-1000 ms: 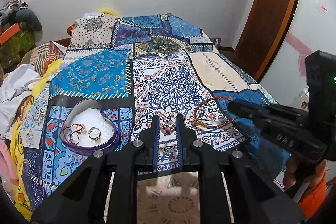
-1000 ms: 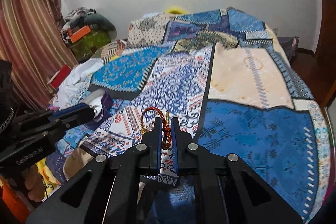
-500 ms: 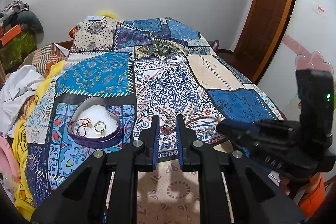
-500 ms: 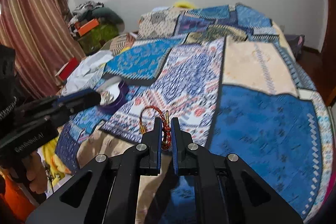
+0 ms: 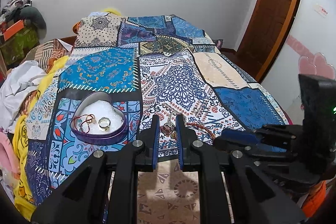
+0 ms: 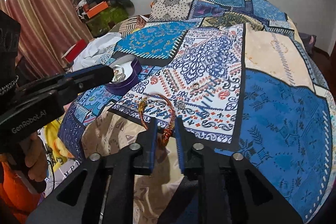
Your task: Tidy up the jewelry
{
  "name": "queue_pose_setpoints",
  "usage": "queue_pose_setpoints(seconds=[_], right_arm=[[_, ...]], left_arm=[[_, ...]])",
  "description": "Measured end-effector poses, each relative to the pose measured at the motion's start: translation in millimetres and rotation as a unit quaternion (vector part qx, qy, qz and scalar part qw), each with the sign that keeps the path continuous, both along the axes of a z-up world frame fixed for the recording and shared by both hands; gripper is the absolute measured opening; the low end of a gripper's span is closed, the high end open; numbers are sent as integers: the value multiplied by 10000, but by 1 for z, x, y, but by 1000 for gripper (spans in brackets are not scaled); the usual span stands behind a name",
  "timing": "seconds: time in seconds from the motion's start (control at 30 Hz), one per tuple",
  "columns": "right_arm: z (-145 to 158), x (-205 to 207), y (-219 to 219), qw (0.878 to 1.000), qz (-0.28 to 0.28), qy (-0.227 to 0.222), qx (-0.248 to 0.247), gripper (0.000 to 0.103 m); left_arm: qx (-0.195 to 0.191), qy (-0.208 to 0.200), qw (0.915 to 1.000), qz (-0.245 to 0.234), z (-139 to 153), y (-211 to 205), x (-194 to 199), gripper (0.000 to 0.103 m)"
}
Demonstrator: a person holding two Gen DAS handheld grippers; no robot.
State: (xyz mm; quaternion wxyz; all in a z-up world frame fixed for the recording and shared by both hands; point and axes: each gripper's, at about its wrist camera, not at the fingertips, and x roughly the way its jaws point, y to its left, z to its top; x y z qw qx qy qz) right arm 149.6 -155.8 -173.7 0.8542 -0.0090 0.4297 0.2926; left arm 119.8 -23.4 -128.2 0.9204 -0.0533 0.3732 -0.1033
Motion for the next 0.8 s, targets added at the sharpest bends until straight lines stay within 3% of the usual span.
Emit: queue_pose_setpoints(seconds=[0.2, 0.33, 0.8], right_arm=[[15, 3, -6, 9995, -124, -290, 39, 19], [15, 19, -4, 9980, -351, -480, -223, 19], [-10, 52, 24, 9962, -33, -312, -817, 18]], left_arm=[[-23, 54, 10000, 31, -5, 3, 3, 13], [-45, 84, 9999, 48, -7, 5, 4, 13], [-160, 215, 9996, 66, -21, 16, 14, 13]])
